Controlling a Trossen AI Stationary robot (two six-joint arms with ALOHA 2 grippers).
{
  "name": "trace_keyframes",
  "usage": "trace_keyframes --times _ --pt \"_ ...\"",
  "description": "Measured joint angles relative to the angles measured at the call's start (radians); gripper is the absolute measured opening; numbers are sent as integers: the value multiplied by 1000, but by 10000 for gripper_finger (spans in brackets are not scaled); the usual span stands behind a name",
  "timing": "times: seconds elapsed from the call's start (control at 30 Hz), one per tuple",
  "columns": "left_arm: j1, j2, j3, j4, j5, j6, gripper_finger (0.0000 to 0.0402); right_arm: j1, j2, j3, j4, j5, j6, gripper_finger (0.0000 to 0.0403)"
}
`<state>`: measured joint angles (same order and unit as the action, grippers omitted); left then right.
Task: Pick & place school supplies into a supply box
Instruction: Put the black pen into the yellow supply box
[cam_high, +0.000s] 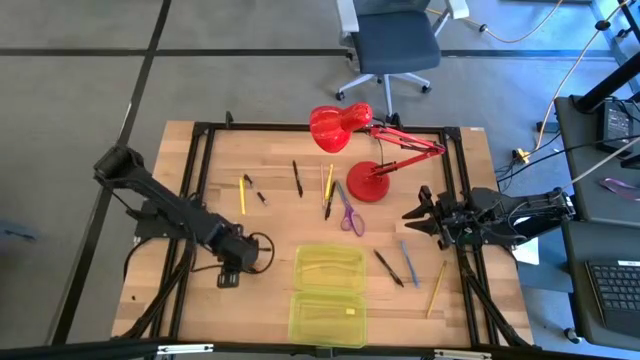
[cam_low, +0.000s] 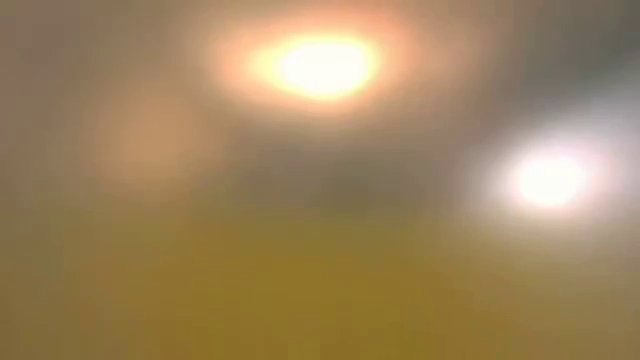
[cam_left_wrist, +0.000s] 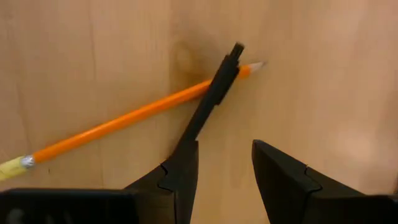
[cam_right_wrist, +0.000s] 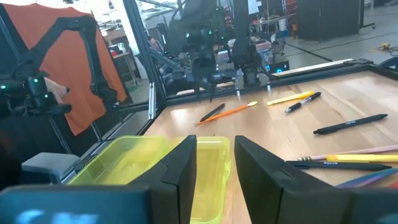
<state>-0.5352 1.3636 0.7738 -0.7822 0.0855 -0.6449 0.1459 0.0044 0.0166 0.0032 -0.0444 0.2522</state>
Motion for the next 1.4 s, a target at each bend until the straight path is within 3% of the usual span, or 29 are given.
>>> trace_keyframes --times 0.13,0.67,0.83,1.13,1.23,1.4 --pt "-35 58 0 0 -68 -16 143 0 0 0 0 0 -26 114" --pt "-41 211 4 1 -64 -6 140 0 0 0 1 0 -26 114" --pt "-41 207 2 2 -60 15 112 0 0 0 0 0 -26 114" --pt "-39 198 1 0 -35 64 22 0 0 0 1 0 -26 114" --pt "-39 176 -3 -26 13 48 17 0 0 0 1 0 -26 114" --pt "-37 116 56 -97 0 -4 24 0 0 0 1 0 -26 114"
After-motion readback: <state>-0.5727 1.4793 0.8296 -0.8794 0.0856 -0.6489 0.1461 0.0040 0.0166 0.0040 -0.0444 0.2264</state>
